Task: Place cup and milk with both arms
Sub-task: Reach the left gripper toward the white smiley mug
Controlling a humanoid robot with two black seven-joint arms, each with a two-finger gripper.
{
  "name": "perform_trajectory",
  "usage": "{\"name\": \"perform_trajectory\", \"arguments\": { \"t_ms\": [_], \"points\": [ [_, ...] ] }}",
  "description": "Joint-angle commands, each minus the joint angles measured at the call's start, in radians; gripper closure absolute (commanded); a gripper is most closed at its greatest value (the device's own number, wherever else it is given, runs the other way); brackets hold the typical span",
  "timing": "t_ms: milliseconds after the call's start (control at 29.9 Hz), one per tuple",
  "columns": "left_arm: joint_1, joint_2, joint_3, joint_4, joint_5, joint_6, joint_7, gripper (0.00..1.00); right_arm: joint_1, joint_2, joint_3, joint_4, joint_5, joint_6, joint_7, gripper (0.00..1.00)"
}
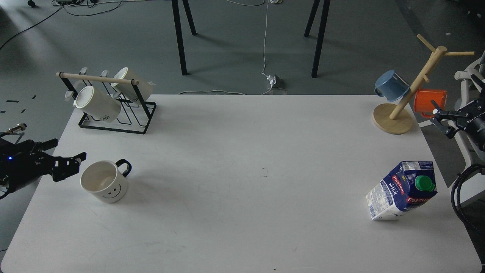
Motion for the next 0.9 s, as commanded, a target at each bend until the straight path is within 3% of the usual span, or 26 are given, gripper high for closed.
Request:
{"name": "perform_trajectory", "arguments": {
  "t_ms": [0,869],
  "points": [
    [0.006,-0.001,0.000,-0.008,0.000,-0.005,0.000,0.01,-0.002,0.001,0.000,0.000,0.000,0.000,0.000,0.01],
    [0.059,-0.090,0.001,-0.012,0.006,-0.045,0.000,0.03,-0.023,0.000,0.000,-0.012,0.000,0.000,0.000,0.01]
  ]
}}
